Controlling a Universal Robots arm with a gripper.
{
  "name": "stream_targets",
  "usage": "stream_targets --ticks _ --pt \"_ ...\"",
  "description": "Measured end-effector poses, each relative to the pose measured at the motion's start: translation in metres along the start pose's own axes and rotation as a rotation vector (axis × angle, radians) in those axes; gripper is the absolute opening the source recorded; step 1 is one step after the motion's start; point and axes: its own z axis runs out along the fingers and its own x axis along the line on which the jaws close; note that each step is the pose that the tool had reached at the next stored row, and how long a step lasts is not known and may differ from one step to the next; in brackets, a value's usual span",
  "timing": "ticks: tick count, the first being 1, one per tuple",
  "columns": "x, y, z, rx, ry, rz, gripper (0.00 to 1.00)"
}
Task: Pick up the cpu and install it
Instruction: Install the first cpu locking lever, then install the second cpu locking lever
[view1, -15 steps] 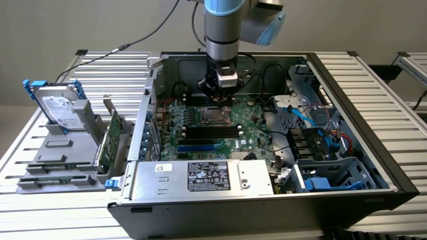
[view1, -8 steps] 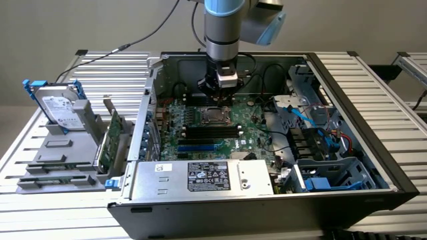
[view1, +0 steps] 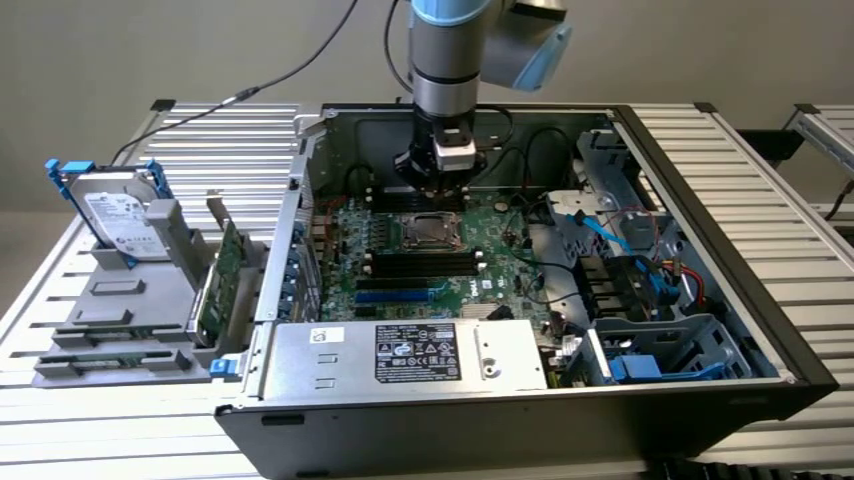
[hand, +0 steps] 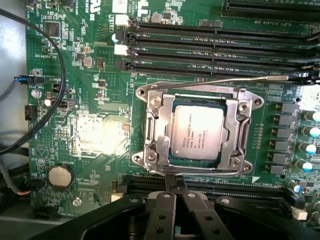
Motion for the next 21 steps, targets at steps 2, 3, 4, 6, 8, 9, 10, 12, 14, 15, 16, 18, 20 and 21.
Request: stream_targets --ticks 2,3,4,6,8,9,10,12,14,15,16,18,20,21 --pt "0.000 -0.0004 -0.0060 0.0001 -0.0039 0.000 0.11" --pt "0.000 -0.0006 -0.0092 0.0002 -0.0055 0.001 0.11" --pt "0.000 -0.0007 -0.0126 0.0003 -0.0068 0.001 0.11" --pt "0.000 -0.0005 -0.0192 0.0004 -0.0085 0.001 0.11" --pt "0.000 0.0017 -0.0238 0.0005 -0.0091 0.001 0.11" --pt "0.000 0.0033 -0.0256 0.0004 -0.0096 0.001 0.11" --pt "0.000 0.0054 -0.0271 0.0005 -0.0100 0.001 0.11" --pt "0.000 0.0110 -0.0302 0.0005 -0.0113 0.001 0.11" --pt "0.000 0.0165 -0.0329 0.0005 -0.0124 0.001 0.11" --pt "-0.001 0.0192 -0.0341 0.0005 -0.0127 0.001 0.11" --pt "-0.001 0.0221 -0.0353 0.0005 -0.0131 0.001 0.11" --pt "-0.001 0.0285 -0.0375 0.0003 -0.0134 0.001 0.11" --pt "-0.002 0.0349 -0.0395 0.0001 -0.0136 0.001 0.11" --pt "-0.002 0.0384 -0.0406 -0.0002 -0.0137 0.001 0.11"
